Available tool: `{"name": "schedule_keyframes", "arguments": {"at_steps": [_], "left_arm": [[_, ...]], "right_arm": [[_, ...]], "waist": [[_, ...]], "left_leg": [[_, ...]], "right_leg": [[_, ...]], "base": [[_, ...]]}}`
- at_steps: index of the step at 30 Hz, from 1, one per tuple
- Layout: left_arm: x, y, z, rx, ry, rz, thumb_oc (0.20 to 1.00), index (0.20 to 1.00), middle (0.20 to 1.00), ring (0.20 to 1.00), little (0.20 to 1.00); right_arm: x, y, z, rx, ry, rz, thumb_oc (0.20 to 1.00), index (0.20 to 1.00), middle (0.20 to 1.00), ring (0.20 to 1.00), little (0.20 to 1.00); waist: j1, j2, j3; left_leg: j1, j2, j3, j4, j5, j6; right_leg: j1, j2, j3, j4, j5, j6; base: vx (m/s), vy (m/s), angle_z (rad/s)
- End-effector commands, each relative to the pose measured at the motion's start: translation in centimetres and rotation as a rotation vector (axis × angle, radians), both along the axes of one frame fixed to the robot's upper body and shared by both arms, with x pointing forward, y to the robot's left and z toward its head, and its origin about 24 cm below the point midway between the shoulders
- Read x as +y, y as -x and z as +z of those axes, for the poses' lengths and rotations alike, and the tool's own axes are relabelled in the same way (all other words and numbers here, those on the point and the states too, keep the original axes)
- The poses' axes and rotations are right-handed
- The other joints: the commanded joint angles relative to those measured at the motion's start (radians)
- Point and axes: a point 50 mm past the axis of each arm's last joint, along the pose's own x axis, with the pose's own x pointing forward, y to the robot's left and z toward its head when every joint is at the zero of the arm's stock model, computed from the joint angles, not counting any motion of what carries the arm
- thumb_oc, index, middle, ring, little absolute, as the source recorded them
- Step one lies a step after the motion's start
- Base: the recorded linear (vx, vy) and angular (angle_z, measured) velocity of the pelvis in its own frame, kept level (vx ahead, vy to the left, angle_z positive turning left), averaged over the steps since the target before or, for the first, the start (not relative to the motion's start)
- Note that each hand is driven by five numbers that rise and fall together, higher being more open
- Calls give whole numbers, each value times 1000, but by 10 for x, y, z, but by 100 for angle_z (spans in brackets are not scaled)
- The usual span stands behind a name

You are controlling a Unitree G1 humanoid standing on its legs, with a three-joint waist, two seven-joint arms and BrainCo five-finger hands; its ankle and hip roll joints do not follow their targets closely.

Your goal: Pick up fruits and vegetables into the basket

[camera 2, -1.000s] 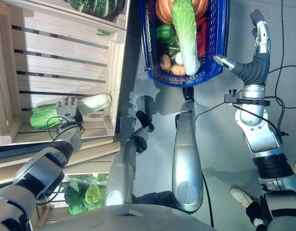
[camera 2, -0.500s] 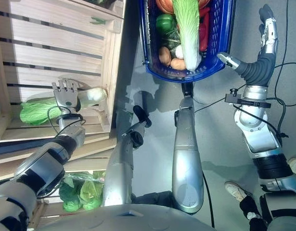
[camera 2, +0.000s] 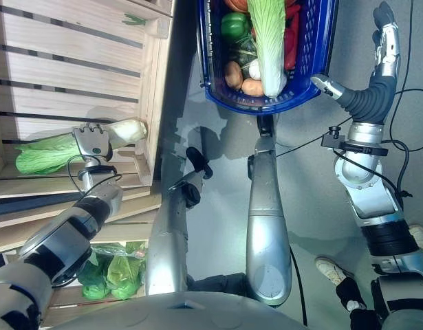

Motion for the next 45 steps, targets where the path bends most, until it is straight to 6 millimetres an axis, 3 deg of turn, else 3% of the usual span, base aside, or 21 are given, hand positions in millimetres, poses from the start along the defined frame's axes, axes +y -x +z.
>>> {"name": "schedule_keyframes", "arguments": {"at_steps": [1,12,15,24,34,40,45], "left_arm": [[59,31,-2,4,-9,217,200,200,200,200,200],[64,32,3,-183,119,103,200,200,200,200,200],[64,31,8,-242,145,52,200,200,200,200,200],[62,41,15,-438,396,-200,200,200,200,200,200],[16,44,47,-550,834,-561,200,200,200,200,200],[-29,49,58,-556,1447,-752,200,200,200,200,200],[-45,54,64,-479,1694,-826,200,200,200,200,200]], "right_arm": [[12,18,15,-144,13,68,1000,1000,1000,1000,1000],[15,17,5,-21,63,150,1000,1000,1000,1000,1000],[16,15,3,22,75,180,1000,1000,1000,1000,1000],[18,9,-20,280,76,317,1000,1000,1000,1000,1000],[55,10,-28,406,74,620,1000,1000,1000,1000,1000],[79,10,-32,455,119,639,1000,1000,1000,1000,1000],[82,8,-30,503,179,635,1000,1000,1000,1000,1000]], "waist": [[-11,-36,-10],[13,-52,-10],[21,-59,-10],[75,-75,-10],[164,-114,-107],[214,-133,-188],[239,-155,-239]], "left_leg": [[-57,10,-39,56,-41,-27],[92,-10,-66,-23,-6,-31],[124,-11,-66,-63,35,-24],[360,-14,-106,-173,62,-24],[511,-11,-158,-258,62,-20],[617,-7,-190,-305,50,-17],[672,4,-205,-317,37,-18]], "right_leg": [[13,6,11,68,-134,40],[183,0,-33,18,-134,41],[217,-4,-52,-16,-97,37],[481,-16,-109,-106,-96,46],[690,-1,-158,-197,-109,48],[838,19,-174,-275,-115,48],[914,29,-186,-309,-115,52]], "base": [[-22,-15,3],[-4,-22,3],[-74,-58,15],[22,-57,9],[82,-126,13],[144,-111,11],[147,-102,11]]}}
